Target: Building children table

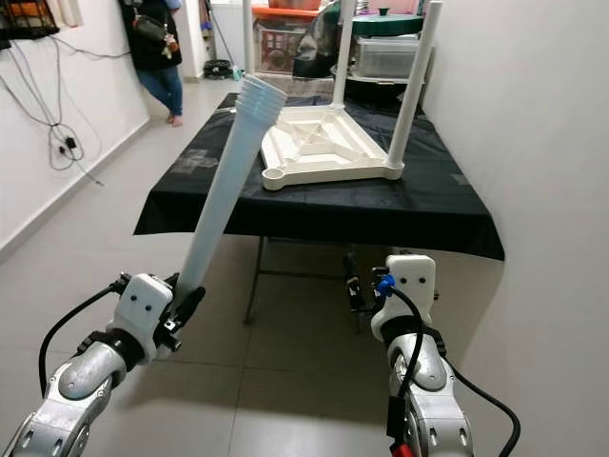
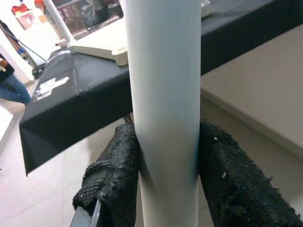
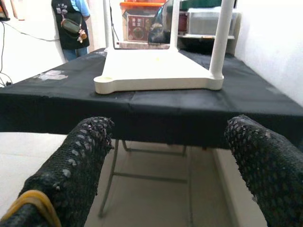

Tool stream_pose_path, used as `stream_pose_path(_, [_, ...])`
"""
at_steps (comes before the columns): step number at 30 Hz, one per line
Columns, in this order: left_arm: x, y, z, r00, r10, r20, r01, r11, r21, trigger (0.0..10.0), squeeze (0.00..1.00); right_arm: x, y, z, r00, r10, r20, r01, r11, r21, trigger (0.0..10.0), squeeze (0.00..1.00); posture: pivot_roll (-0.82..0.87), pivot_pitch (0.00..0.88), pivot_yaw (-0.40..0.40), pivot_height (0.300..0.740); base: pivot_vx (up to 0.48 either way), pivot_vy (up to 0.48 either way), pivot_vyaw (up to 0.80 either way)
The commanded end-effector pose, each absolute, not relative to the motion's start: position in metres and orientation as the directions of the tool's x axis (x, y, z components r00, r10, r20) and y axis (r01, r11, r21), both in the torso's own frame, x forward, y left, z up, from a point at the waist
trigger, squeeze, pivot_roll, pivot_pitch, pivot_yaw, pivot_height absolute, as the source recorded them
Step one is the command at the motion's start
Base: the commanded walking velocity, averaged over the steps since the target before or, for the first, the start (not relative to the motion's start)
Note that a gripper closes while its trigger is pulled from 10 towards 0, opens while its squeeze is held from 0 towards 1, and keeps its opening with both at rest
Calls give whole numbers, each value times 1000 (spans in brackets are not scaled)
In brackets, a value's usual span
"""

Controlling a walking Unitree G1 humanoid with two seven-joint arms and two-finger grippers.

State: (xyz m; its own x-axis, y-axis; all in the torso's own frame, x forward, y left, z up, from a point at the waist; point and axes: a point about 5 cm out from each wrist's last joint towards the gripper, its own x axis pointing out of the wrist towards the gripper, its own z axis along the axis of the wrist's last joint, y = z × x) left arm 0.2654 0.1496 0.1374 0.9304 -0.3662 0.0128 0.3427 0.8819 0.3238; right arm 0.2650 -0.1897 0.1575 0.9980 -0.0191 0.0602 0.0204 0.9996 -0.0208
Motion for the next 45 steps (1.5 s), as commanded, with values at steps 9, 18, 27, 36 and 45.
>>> stream_pose_path(9, [266, 161, 141, 925, -380, -3, 356, 864, 356, 10000, 0, 261, -179, 158, 995, 93, 25, -96, 980, 176, 10000, 0, 80, 0, 10, 740, 0, 0, 0])
stream_pose_path(18, [279, 163, 142, 880, -467, -84, 453, 776, 439, 10000, 0, 265, -206, 156, 997, 36, 73, -19, 973, -230, 10000, 0, 101, 0, 19, 740, 0, 0, 0])
stream_pose_path(27, [287, 194, 141, 878, -425, -219, 474, 715, 514, 10000, 0, 267, -204, 162, 987, 106, 119, -7, 775, -631, 10000, 0, 93, 0, -12, 740, 0, 0, 0])
stream_pose_path(36, [290, 200, 139, 813, -462, -354, 582, 631, 513, 10000, 0, 259, -212, 166, 944, 328, 45, -112, 442, -890, 10000, 0, 64, 0, -22, 740, 0, 0, 0])
stream_pose_path(45, [299, 202, 130, 715, -486, -503, 697, 558, 451, 10000, 0, 259, -218, 170, 899, 437, -38, -129, 181, -975, 10000, 0, 42, 0, -11, 740, 0, 0, 0])
